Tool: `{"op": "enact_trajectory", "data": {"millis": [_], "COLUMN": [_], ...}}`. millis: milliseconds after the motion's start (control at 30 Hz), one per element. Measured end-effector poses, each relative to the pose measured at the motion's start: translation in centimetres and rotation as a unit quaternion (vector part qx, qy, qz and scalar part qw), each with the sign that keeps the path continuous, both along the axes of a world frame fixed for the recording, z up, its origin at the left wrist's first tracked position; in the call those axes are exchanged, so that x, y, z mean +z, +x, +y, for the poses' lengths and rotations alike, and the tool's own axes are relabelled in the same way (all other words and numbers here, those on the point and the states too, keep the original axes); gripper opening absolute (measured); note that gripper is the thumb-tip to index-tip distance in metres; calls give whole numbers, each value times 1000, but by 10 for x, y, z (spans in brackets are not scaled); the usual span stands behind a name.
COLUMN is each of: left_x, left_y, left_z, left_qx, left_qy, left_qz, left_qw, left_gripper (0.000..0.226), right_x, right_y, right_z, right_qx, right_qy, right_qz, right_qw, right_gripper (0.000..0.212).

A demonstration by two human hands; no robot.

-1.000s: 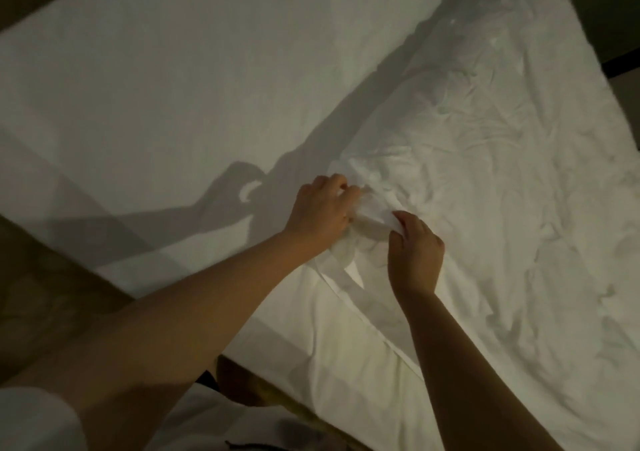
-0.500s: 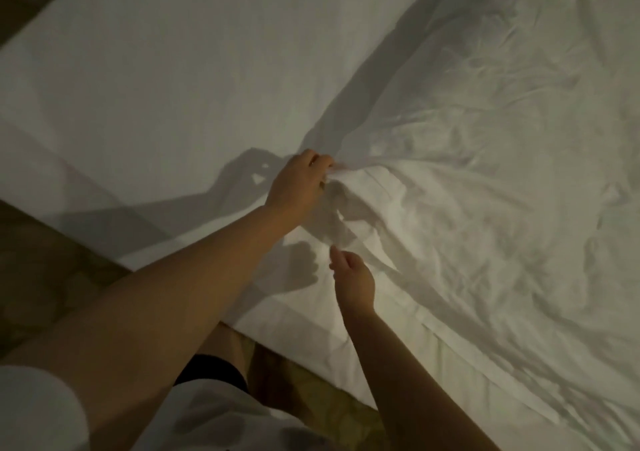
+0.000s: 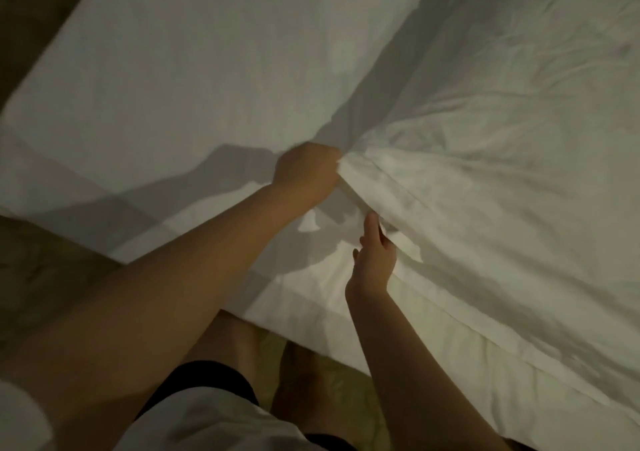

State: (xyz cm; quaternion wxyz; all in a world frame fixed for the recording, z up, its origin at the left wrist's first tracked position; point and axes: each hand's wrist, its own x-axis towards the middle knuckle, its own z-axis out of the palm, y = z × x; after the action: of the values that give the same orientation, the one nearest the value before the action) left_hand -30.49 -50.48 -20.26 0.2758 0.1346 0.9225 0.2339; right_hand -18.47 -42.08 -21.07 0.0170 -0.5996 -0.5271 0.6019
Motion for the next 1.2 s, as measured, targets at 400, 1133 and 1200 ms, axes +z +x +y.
{"op": "enact_trajectory", "data": {"millis": [400, 1133, 1200], "left_x": [-25, -24, -29], "left_y": [72, 55, 50], "left_z": [-5, 19, 18], "left_qx": [17, 206, 202], "left_qy": [123, 110, 103], "left_qz": [-56, 73, 51], "left_qw": [991, 970, 972], "left_gripper": [22, 18, 38], "right_x": [14, 36, 22], "right_y": [-4, 48, 57], "right_z": [4, 38, 33], "right_qx": [-72, 129, 119], "right_qy": [105, 145, 121], "right_qz": [-12, -16, -46], "right_qw": [992, 981, 984], "right_gripper": [36, 43, 36]}}
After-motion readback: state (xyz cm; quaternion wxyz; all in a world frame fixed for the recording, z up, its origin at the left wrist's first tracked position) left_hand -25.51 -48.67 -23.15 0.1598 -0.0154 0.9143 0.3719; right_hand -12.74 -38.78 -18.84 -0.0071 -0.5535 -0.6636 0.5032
